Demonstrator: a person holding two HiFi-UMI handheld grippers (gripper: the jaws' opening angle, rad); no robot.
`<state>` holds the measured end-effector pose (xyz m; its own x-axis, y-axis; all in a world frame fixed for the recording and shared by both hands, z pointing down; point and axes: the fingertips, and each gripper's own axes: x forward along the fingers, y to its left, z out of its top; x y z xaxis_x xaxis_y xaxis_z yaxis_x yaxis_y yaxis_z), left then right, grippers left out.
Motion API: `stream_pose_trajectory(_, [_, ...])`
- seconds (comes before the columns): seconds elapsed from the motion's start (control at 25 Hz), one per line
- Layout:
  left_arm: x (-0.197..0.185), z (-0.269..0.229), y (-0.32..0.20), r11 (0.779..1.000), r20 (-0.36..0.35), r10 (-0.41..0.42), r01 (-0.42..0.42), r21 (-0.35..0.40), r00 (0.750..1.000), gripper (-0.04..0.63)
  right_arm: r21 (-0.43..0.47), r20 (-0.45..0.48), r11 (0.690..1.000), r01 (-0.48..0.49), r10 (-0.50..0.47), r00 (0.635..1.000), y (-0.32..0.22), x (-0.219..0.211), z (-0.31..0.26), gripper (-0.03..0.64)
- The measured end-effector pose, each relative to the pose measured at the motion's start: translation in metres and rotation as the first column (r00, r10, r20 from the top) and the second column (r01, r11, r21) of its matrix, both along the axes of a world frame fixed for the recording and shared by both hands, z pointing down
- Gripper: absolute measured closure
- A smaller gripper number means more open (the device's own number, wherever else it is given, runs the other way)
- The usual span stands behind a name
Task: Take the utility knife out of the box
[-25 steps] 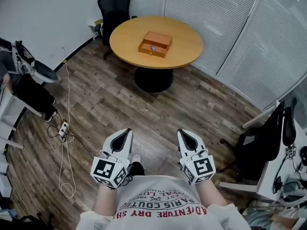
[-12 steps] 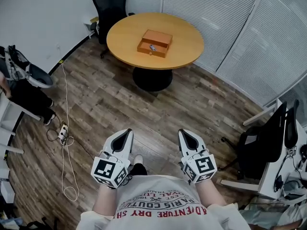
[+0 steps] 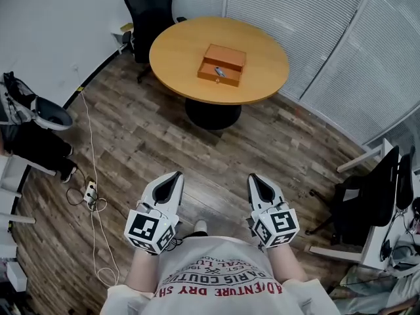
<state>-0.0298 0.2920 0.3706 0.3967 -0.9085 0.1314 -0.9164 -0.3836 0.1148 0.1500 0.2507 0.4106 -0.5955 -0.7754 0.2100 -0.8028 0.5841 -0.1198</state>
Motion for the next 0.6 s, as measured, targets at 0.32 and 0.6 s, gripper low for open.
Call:
stream_pose_trajectory(0.32, [-0.036, -0.002, -0.044, 1.0, -0.016, 0.009, -0.009, 0.012, 1.0, 0.6, -0.026, -0.037, 0.999, -0.021, 0.02, 0.999, -0.038, -0.035, 0.005, 0.611])
stream_pose_trajectory(0.6, [-0.044, 0.01, -0.101, 1.0, -0.025, -0.014, 0.014, -0.005, 1.0, 0.6, -0.022, -0.036, 1.0, -0.008, 0.007, 0.999, -0.103, -0.04, 0.015, 0.611])
